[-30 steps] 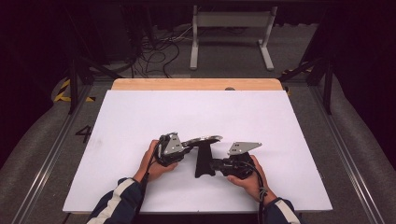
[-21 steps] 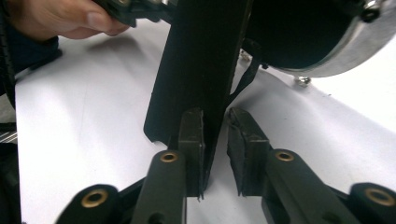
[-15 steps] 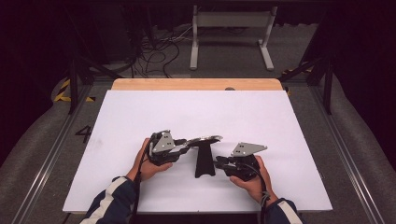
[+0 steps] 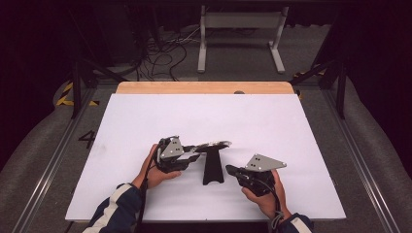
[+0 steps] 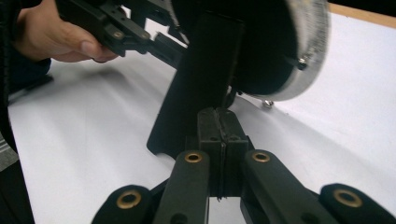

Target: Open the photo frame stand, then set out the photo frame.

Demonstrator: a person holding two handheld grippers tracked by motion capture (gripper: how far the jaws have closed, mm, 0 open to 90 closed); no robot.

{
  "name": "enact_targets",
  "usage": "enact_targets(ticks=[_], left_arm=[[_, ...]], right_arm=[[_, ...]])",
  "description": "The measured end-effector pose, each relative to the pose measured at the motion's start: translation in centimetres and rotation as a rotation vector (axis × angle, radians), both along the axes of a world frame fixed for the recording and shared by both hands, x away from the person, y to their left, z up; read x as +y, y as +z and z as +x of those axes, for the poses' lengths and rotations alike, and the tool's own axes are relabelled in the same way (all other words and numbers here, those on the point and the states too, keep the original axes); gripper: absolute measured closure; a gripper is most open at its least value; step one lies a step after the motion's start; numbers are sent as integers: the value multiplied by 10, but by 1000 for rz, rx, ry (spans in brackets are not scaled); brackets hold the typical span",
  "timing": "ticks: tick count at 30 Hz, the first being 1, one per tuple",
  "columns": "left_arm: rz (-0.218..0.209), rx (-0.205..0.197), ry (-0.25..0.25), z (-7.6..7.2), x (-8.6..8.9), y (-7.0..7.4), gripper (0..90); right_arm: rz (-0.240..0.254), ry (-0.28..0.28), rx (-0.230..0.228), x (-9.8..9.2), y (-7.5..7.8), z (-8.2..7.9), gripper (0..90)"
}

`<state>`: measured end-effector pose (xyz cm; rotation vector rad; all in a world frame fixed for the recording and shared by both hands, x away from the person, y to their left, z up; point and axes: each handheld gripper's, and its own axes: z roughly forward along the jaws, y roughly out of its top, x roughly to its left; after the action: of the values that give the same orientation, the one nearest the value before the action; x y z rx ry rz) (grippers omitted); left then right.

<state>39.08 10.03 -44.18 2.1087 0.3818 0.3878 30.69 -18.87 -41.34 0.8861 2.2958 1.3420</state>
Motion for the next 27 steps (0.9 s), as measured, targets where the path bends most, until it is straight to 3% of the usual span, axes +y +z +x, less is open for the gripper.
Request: enact_targets(ticks=[21,24,27], left_arm=[[-14,-3,21,-1,-2,1,685],[-11,-12,28,1,-5,-1,690],[-18,-3,36,2,-6,-2,696]], right_arm=[[-30,54,-20,31,-11,-7,900],[-55,66,-66,49,-11,-9,900],[-63,61,-75,56,-12,-10,900]])
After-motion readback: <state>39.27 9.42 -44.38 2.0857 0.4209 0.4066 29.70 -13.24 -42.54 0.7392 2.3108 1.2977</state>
